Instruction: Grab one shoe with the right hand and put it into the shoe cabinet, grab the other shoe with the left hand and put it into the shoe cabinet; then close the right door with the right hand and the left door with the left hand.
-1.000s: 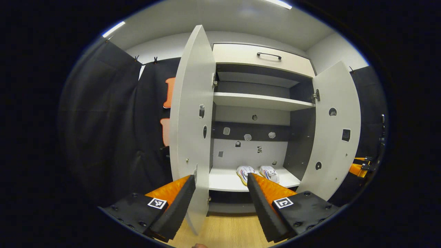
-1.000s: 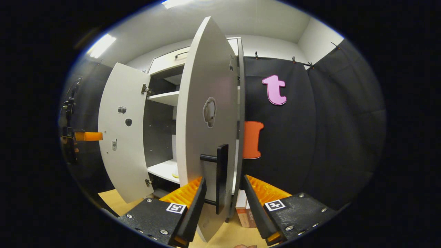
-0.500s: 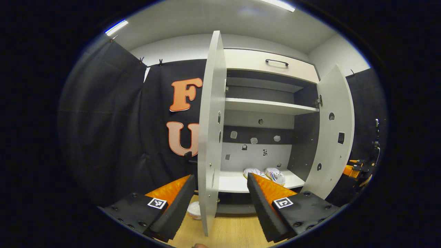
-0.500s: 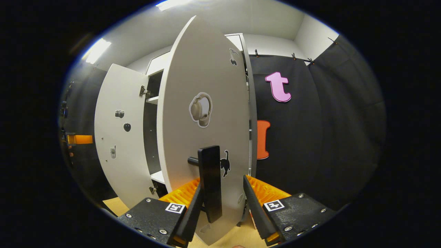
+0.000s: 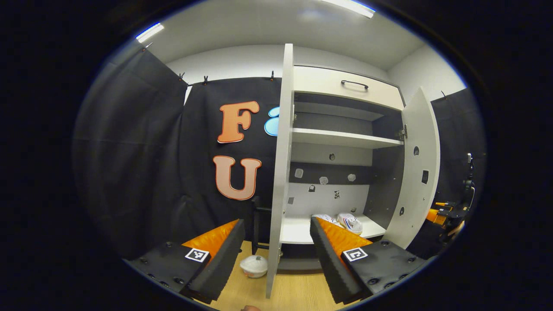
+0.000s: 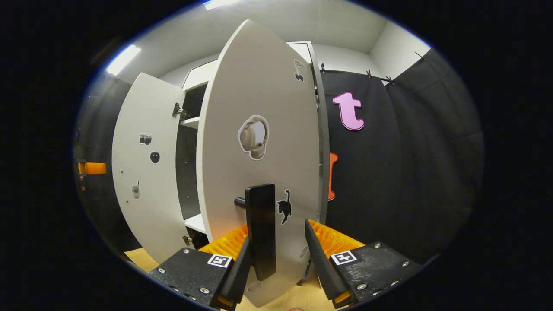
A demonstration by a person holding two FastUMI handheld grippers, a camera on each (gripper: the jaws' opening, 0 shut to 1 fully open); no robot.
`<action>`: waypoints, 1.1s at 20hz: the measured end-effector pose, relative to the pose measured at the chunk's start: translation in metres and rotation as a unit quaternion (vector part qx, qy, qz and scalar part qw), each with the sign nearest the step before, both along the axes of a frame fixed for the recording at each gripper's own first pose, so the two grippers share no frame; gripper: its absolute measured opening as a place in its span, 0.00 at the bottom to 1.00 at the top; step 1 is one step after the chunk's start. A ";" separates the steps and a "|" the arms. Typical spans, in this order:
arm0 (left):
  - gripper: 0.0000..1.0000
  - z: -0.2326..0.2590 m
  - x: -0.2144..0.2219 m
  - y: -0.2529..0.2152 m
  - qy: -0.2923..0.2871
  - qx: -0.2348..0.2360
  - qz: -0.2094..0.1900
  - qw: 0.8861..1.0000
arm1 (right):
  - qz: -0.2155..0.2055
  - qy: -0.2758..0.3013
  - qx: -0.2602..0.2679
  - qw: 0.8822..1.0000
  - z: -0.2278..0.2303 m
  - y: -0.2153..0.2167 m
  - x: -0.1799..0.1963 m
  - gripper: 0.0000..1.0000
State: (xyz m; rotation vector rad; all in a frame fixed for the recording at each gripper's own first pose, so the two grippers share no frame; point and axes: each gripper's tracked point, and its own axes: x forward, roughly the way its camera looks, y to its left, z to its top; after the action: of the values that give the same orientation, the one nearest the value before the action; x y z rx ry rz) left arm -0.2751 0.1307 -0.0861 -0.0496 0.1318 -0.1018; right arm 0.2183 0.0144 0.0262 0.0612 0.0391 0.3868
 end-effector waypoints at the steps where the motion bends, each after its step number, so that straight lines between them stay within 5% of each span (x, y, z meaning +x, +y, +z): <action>1: 0.96 -0.002 -0.001 0.004 0.000 0.000 0.003 1.000 | 0.001 -0.001 0.007 1.000 0.002 0.010 -0.003 0.69; 6: 0.96 -0.010 0.006 0.028 0.008 -0.003 0.010 1.000 | -0.012 0.013 0.000 1.000 -0.010 0.073 0.018 0.74; 7: 0.96 -0.010 0.007 0.033 0.009 -0.003 0.012 1.000 | -0.013 0.018 0.011 1.000 -0.013 0.084 0.029 0.98; 17: 0.96 -0.021 0.026 0.086 0.008 0.001 0.021 1.000 | -0.041 0.024 0.017 0.999 -0.015 0.128 0.069 0.92; 22: 0.96 -0.040 0.041 0.072 0.014 0.001 -0.032 0.999 | -0.057 0.018 0.002 0.998 -0.018 0.139 0.086 0.92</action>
State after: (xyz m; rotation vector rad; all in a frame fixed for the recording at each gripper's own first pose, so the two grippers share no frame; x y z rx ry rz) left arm -0.2342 0.2028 -0.1261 -0.0440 0.1617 -0.1652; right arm 0.3046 0.1539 0.0078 0.0731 0.0696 0.2717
